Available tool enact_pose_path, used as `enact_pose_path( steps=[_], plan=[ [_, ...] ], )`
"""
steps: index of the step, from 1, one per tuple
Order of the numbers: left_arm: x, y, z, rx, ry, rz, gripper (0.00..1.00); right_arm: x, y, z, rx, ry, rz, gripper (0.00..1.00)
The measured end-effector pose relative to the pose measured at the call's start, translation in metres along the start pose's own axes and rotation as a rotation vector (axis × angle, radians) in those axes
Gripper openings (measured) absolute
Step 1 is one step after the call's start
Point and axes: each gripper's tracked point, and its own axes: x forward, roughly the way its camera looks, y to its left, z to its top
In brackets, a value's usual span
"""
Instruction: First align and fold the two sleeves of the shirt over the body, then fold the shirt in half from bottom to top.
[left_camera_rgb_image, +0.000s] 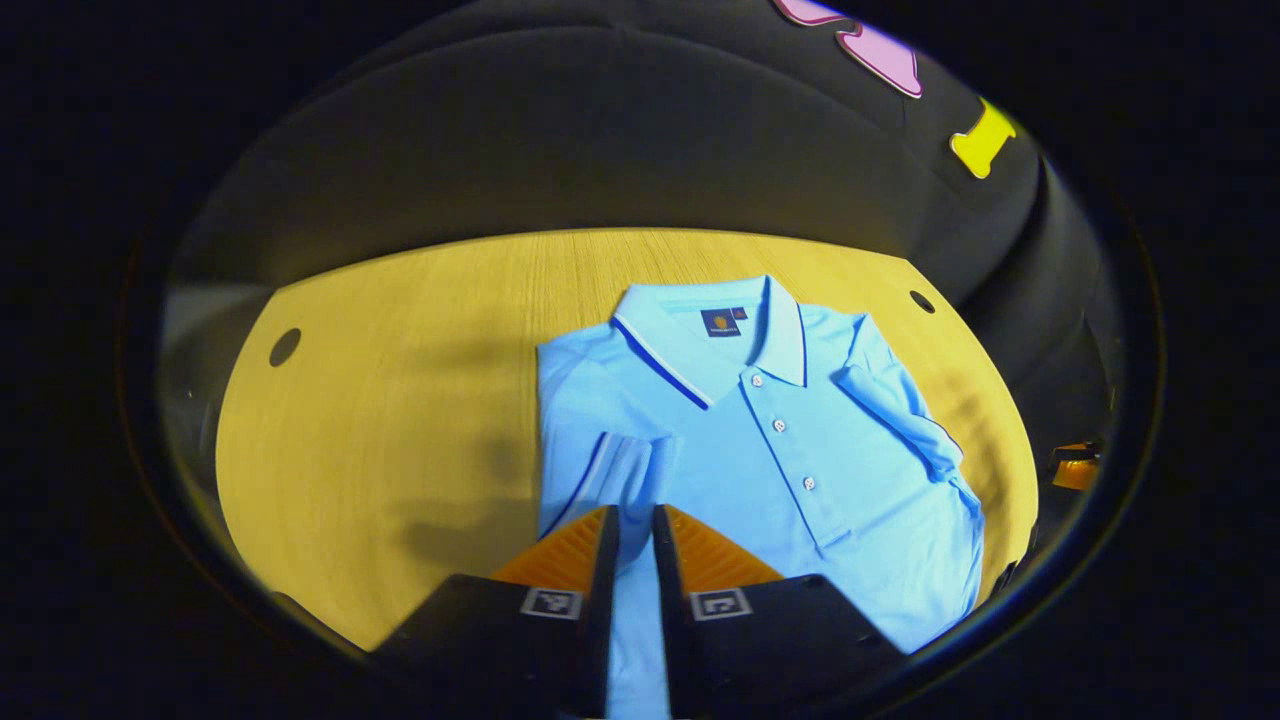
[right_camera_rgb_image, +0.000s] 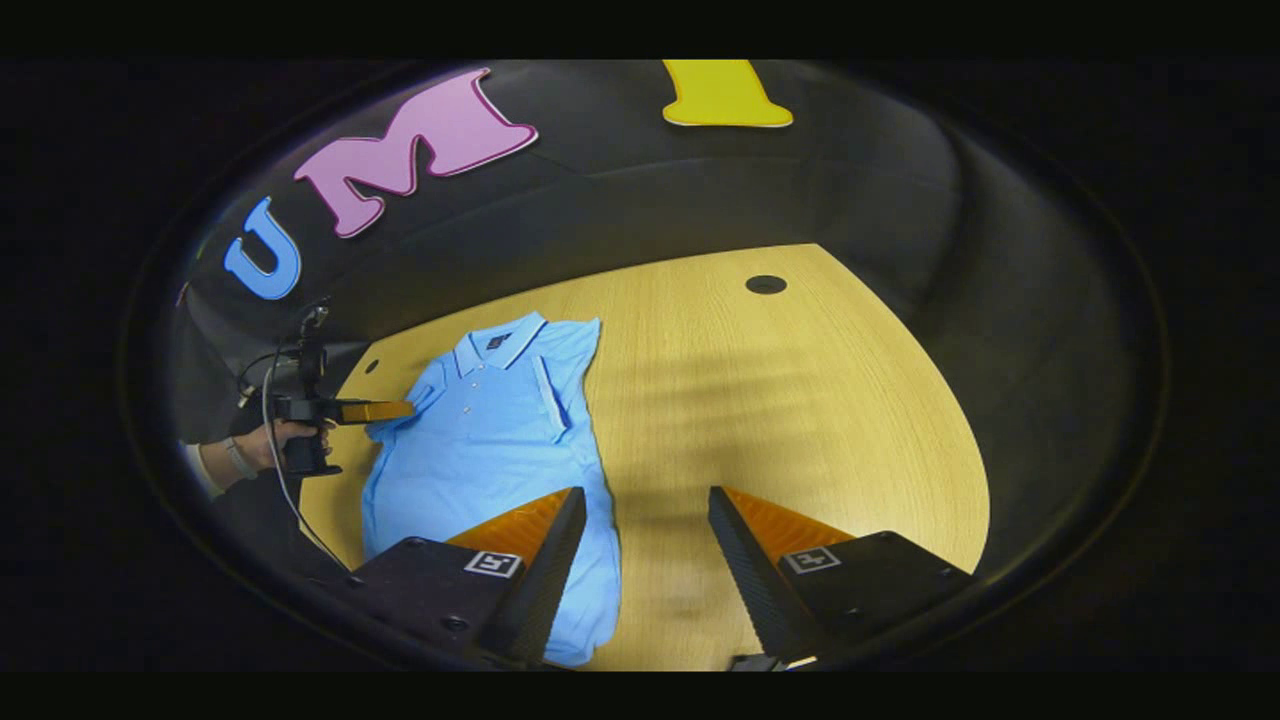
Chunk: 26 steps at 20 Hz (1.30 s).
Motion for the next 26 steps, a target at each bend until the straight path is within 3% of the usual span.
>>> enact_pose_path(
  steps=[3,4,6,10,11,12,15,16,17,22,26],
  plan=[
    [-0.032,0.013,0.002,-0.021,-0.042,0.019,0.82,-0.001,0.011,-0.004,0.010,0.003,0.009,0.79],
    [-0.050,0.017,0.000,-0.015,-0.057,0.023,0.94,-0.001,0.014,-0.008,0.010,0.011,0.008,0.79],
    [-0.103,0.024,-0.026,-0.013,-0.063,0.049,0.95,-0.002,0.032,-0.023,0.008,0.044,0.019,0.80],
    [-0.161,0.002,-0.115,-0.111,0.062,0.006,0.95,-0.008,0.055,-0.065,-0.019,0.145,0.030,0.81],
    [-0.170,-0.005,-0.137,-0.129,0.101,-0.002,0.95,-0.011,0.057,-0.076,-0.025,0.171,0.025,0.74],
    [-0.179,-0.012,-0.169,-0.136,0.147,0.006,0.97,-0.017,0.060,-0.089,-0.021,0.199,0.023,0.85],
    [-0.188,-0.027,-0.235,-0.151,0.245,0.023,0.97,-0.030,0.062,-0.127,0.017,0.273,-0.006,0.86],
    [-0.191,-0.036,-0.265,-0.168,0.283,0.012,0.92,-0.038,0.060,-0.149,0.012,0.310,-0.029,0.86],
    [-0.191,-0.037,-0.279,-0.184,0.298,0.015,0.98,-0.043,0.058,-0.166,0.008,0.340,-0.046,0.86],
    [-0.186,-0.035,-0.295,-0.275,0.327,0.036,0.98,-0.052,0.064,-0.243,0.105,0.493,-0.092,0.86],
    [-0.186,-0.034,-0.306,-0.263,0.358,0.044,0.98,-0.045,0.066,-0.252,0.148,0.516,-0.107,0.84]
  ],
)
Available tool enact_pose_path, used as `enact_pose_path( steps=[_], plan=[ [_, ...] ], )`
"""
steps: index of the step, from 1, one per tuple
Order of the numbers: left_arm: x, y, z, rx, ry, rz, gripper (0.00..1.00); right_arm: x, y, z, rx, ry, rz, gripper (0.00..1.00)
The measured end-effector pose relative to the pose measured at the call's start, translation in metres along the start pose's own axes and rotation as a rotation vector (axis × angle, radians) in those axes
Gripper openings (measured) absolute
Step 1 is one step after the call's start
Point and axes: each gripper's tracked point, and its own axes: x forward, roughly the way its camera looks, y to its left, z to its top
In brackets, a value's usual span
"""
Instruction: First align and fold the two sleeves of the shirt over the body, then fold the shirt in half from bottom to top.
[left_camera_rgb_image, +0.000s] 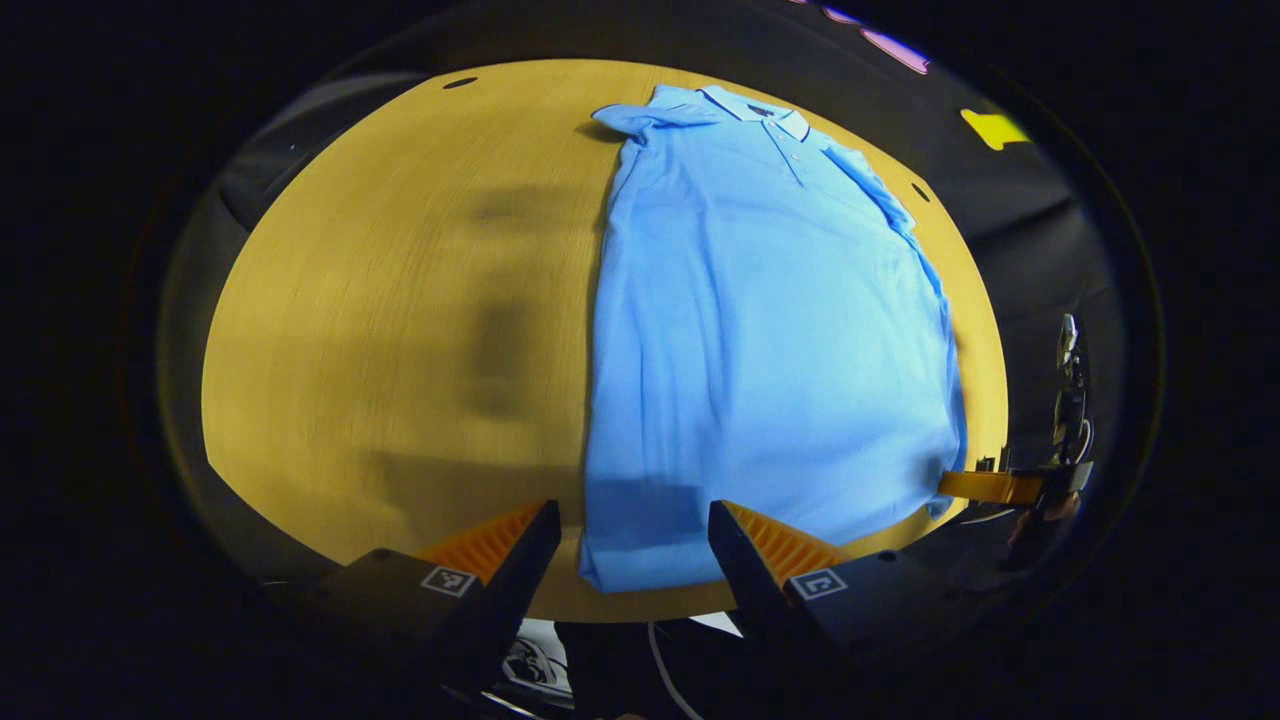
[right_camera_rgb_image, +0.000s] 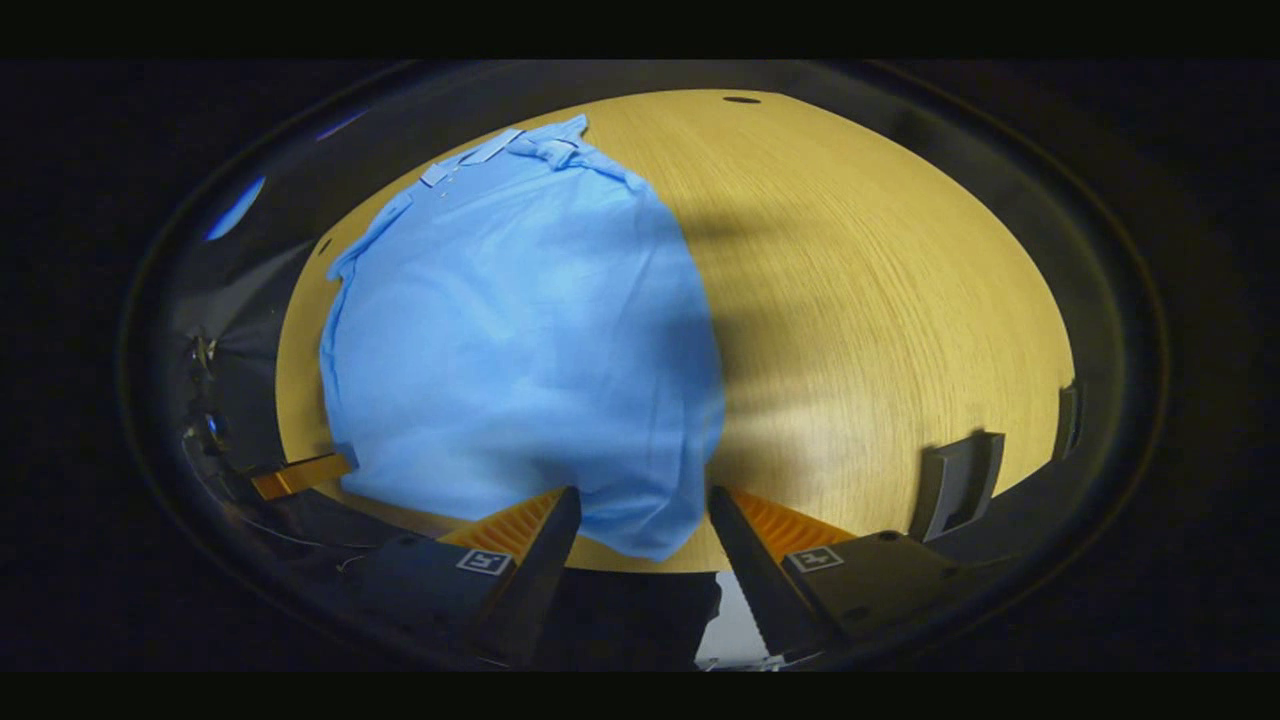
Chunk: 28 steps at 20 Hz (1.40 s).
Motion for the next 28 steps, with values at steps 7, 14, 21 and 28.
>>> enact_pose_path(
  steps=[7,14,21,28],
  plan=[
    [0.003,-0.014,-0.009,-0.020,0.057,0.000,0.98,0.002,0.006,-0.006,0.003,0.037,-0.020,0.77],
    [0.016,-0.025,0.017,0.019,-0.061,-0.048,0.06,0.013,0.030,0.028,0.014,-0.108,0.106,0.05],
    [0.009,-0.027,0.036,0.003,-0.172,-0.169,0.06,0.013,0.051,0.057,0.159,-0.207,0.460,0.01],
    [-0.011,-0.033,0.083,-0.004,-0.314,-0.277,0.06,-0.021,0.085,0.104,0.345,-0.245,0.798,0.05]
  ],
)
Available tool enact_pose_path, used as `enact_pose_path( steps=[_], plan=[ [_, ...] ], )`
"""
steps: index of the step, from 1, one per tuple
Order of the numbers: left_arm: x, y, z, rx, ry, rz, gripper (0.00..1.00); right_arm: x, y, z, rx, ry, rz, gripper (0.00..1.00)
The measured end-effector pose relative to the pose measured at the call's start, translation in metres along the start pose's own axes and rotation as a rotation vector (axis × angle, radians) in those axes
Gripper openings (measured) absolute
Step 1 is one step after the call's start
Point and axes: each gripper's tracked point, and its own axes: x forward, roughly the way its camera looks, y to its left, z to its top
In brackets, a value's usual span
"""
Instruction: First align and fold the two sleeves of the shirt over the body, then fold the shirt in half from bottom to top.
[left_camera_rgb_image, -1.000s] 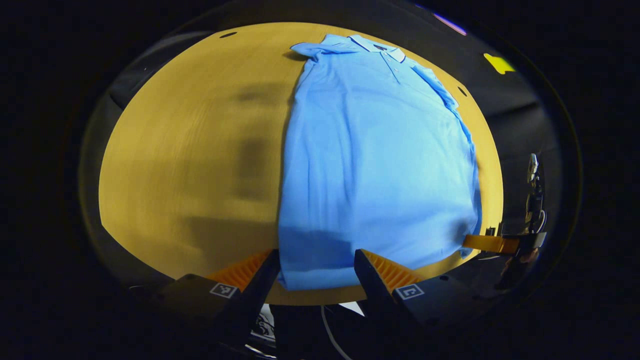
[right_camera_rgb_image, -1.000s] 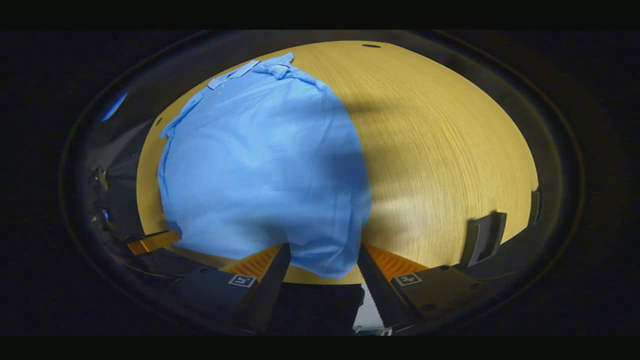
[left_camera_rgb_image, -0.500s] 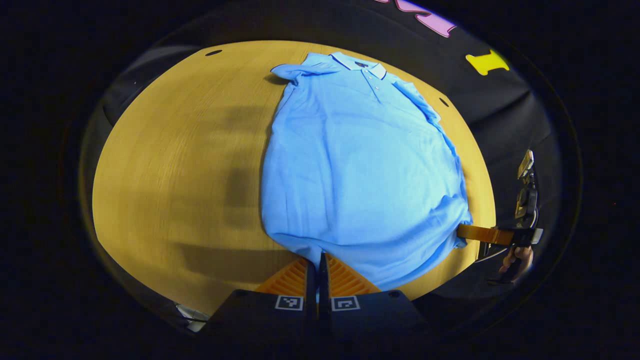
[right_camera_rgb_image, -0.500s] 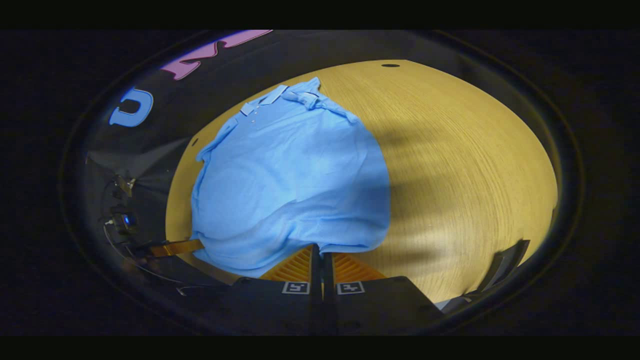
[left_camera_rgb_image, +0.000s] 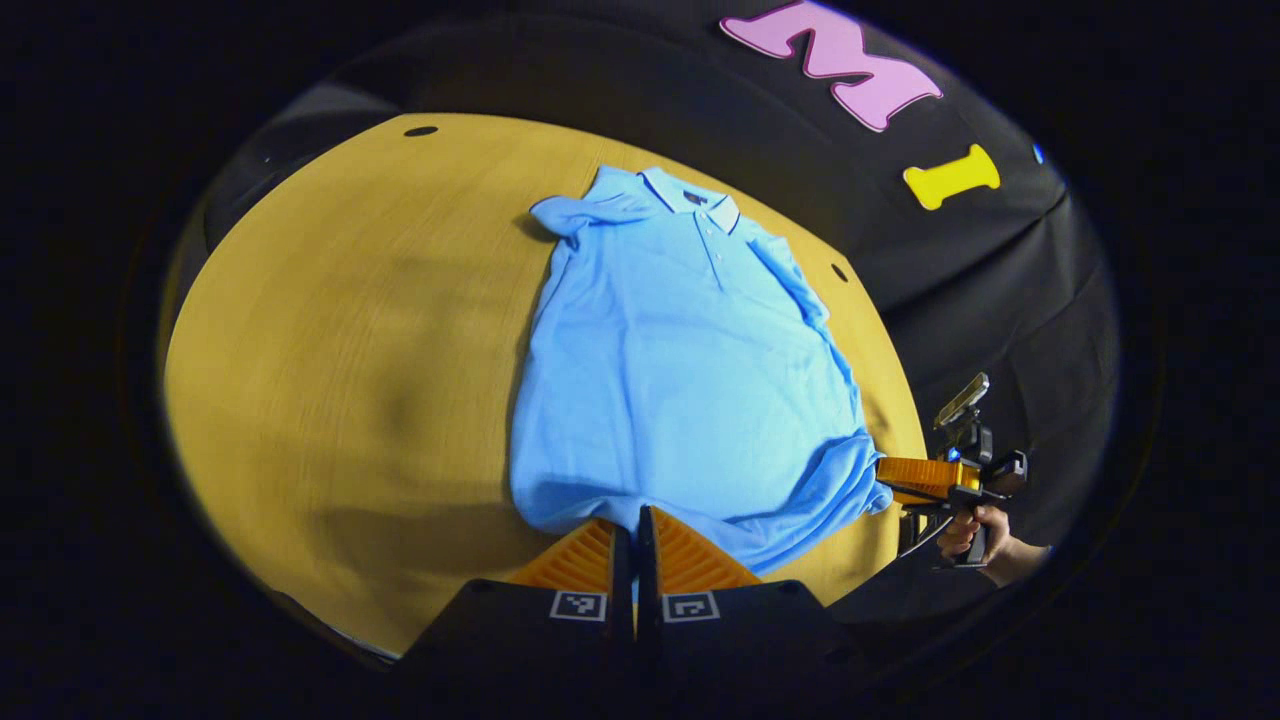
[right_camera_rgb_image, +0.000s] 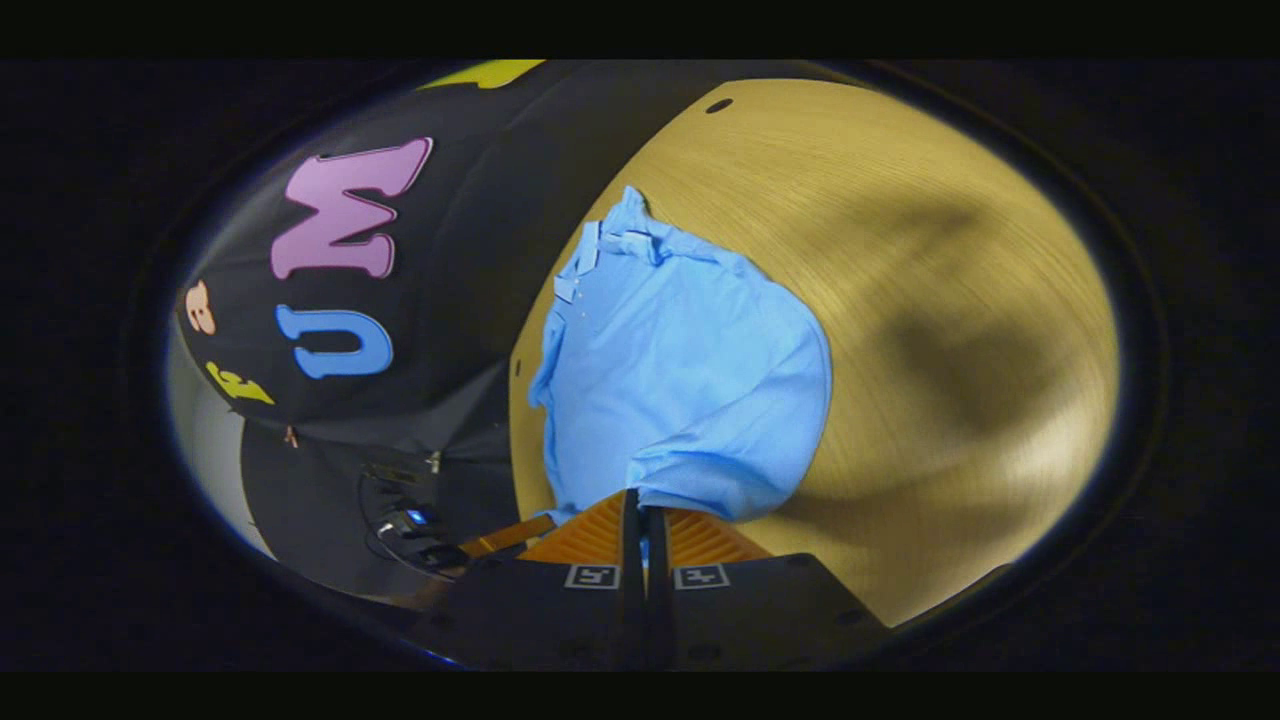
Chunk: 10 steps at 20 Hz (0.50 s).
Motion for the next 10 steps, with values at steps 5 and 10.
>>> enact_pose_path(
  steps=[5,10],
  plan=[
    [0.000,-0.001,0.051,0.016,-0.103,-0.022,0.06,0.004,0.041,0.047,0.029,-0.095,0.135,0.05],
    [-0.001,-0.003,0.087,0.017,-0.176,-0.025,0.06,-0.003,0.078,0.074,-0.049,-0.171,0.215,0.05]
  ],
)
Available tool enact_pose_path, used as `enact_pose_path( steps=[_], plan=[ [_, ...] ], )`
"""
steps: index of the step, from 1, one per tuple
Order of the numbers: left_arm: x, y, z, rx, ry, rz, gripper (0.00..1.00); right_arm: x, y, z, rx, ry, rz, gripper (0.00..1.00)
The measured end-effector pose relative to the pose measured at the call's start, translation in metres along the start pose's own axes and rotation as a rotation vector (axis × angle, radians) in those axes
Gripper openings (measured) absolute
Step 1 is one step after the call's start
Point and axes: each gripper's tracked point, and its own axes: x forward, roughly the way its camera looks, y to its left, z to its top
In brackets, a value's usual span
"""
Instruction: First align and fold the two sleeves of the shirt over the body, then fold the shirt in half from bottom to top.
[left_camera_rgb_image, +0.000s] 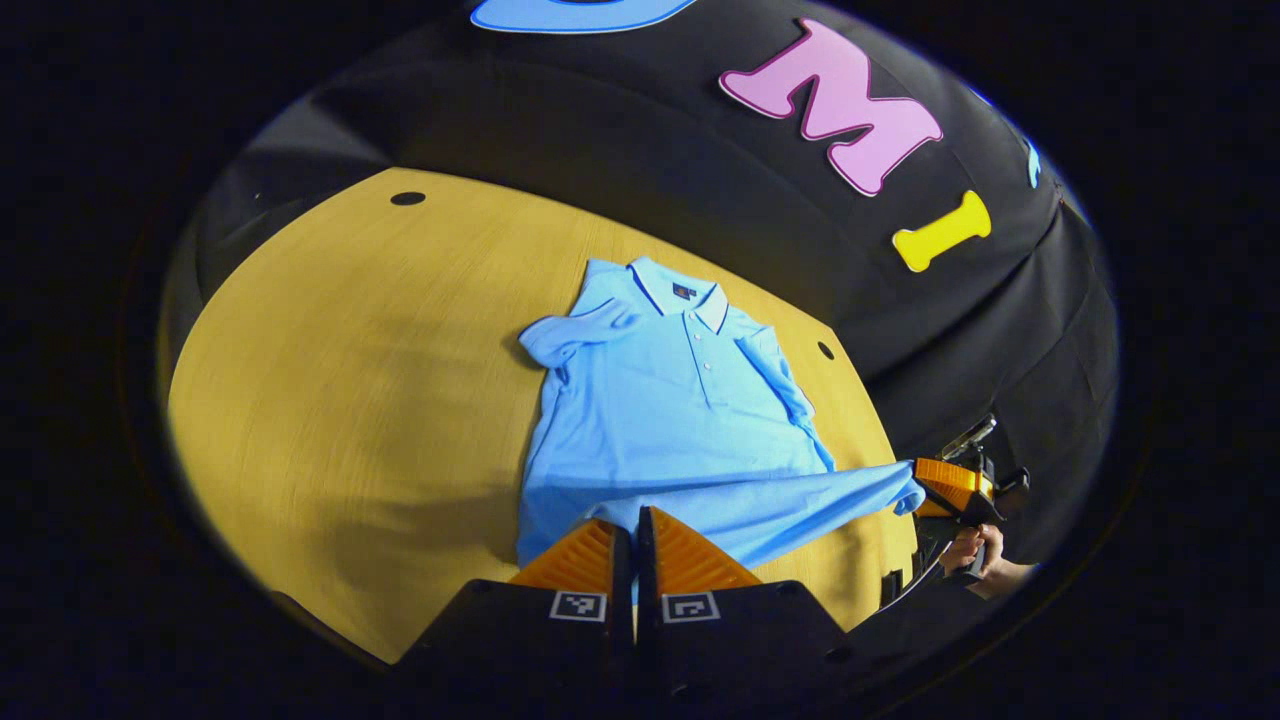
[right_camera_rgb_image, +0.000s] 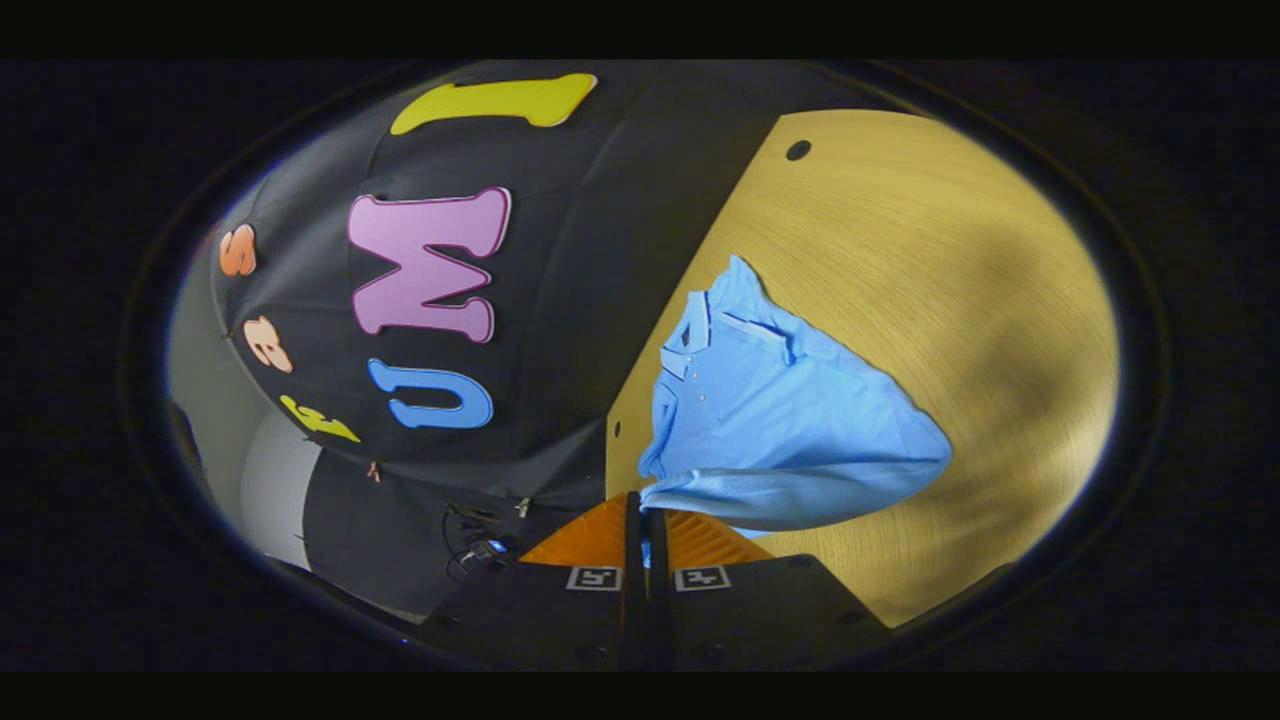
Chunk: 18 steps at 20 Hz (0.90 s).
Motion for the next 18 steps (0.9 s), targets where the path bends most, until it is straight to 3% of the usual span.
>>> enact_pose_path(
  steps=[2,3,4,6,7,9,10,11,12,13,14,17,18],
  plan=[
    [0.003,-0.003,0.013,0.007,-0.018,-0.006,0.06,0.007,0.007,0.008,-0.047,-0.004,-0.005,0.00],
    [0.004,-0.007,0.022,0.005,-0.032,-0.015,0.06,0.014,0.012,0.014,-0.075,-0.003,0.002,0.05],
    [0.007,-0.009,0.034,0.011,-0.050,-0.019,0.06,0.023,0.020,0.022,-0.098,0.000,0.010,0.00],
    [0.017,-0.011,0.063,0.036,-0.082,-0.015,0.06,0.045,0.030,0.042,-0.158,0.002,0.014,0.10],
    [0.021,-0.011,0.078,0.048,-0.101,-0.014,0.06,0.056,0.035,0.054,-0.194,0.007,0.016,0.00],
    [0.031,-0.014,0.114,0.064,-0.143,-0.012,0.06,0.082,0.046,0.080,-0.258,0.008,0.023,0.11],
    [0.037,-0.012,0.128,0.070,-0.159,-0.004,0.06,0.095,0.049,0.094,-0.270,0.001,0.023,0.00],
    [0.046,-0.008,0.143,0.080,-0.174,0.014,0.06,0.107,0.048,0.107,-0.281,-0.005,0.011,0.10],
    [0.057,-0.003,0.156,0.087,-0.182,0.029,0.06,0.120,0.046,0.122,-0.291,-0.018,-0.002,0.04],
    [0.070,-0.001,0.168,0.089,-0.190,0.041,0.06,0.132,0.043,0.132,-0.294,-0.021,-0.014,0.10],
    [0.082,0.002,0.179,0.086,-0.196,0.052,0.06,0.142,0.039,0.141,-0.305,-0.025,-0.027,0.04],
    [0.120,0.016,0.206,0.036,-0.216,0.085,0.06,0.174,0.031,0.160,-0.316,-0.015,-0.051,0.00],
    [0.133,0.021,0.212,0.024,-0.214,0.100,0.06,0.184,0.027,0.166,-0.329,-0.012,-0.062,0.10]
  ],
)
